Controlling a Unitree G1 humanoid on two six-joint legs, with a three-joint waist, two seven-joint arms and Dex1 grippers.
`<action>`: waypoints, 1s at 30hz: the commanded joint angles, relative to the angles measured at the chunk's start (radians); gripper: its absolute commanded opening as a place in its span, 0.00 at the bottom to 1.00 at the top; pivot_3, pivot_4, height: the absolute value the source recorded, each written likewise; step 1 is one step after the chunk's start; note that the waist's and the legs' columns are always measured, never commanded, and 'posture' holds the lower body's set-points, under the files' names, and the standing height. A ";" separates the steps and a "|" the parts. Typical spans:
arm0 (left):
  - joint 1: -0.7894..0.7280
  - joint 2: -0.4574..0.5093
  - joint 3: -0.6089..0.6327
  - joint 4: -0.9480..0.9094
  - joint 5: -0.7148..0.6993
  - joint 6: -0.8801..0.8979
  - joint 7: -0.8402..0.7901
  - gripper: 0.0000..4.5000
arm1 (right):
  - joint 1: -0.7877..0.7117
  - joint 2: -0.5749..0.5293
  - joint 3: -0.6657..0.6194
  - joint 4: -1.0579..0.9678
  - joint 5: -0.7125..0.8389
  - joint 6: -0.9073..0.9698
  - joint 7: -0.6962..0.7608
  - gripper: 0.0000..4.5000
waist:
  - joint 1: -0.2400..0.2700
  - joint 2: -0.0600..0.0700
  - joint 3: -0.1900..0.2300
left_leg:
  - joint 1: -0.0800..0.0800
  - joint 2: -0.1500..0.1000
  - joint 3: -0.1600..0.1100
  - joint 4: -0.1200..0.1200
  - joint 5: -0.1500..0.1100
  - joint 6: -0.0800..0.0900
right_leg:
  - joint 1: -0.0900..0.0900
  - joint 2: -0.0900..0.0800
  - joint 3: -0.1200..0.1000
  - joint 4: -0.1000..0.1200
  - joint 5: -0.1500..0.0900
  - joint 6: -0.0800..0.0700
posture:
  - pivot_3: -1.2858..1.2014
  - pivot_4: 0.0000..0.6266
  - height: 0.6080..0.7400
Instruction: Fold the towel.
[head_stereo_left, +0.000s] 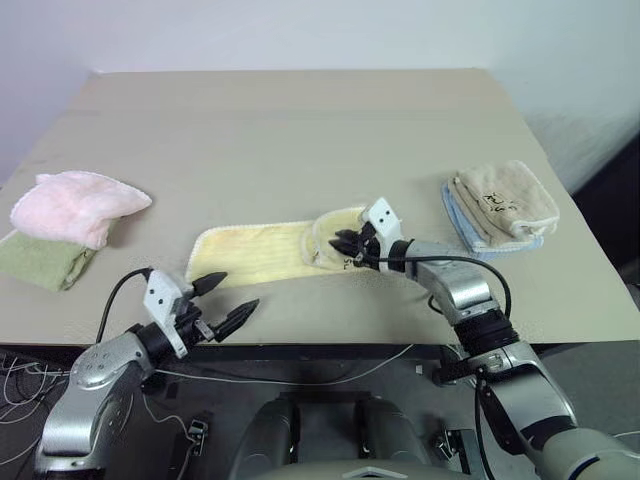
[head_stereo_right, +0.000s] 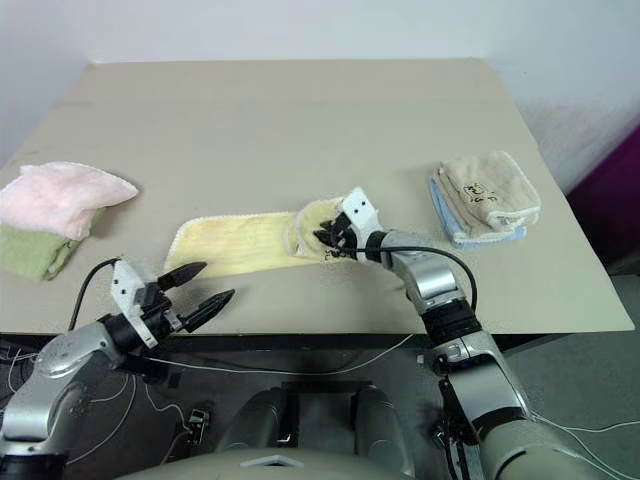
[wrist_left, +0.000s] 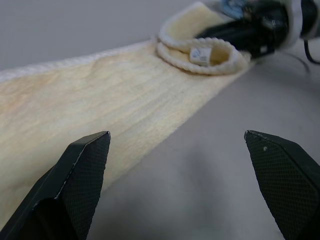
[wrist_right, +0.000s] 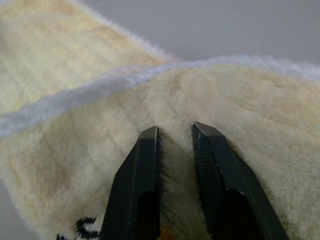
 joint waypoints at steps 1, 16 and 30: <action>0.028 -0.023 0.033 -0.104 -0.056 0.034 0.054 1.00 | 0.032 0.002 0.030 0.010 -0.045 -0.044 0.031 0.23 | 0.001 0.000 0.000 | 0.001 0.000 0.000 0.000 0.000 0.000 | 0.001 0.000 0.000 0.000 0.000 0.000 | 0.52 0.24 1.00; 0.185 -0.309 0.111 -0.312 -0.506 0.308 0.628 1.00 | -0.033 -0.083 -0.117 -0.220 0.040 -0.107 0.143 0.23 | 0.003 0.000 0.000 | 0.001 0.000 -0.001 0.001 0.000 0.000 | 0.002 0.000 0.000 0.000 0.000 0.000 | 0.52 0.24 1.00; -0.025 -0.404 0.199 -0.095 -0.803 0.265 1.054 1.00 | -0.021 -0.077 -0.114 -0.221 0.025 -0.129 0.151 0.23 | 0.005 0.000 0.000 | 0.001 -0.001 -0.001 0.002 0.000 0.000 | 0.002 0.003 -0.001 0.000 0.000 0.000 | 0.52 0.24 1.00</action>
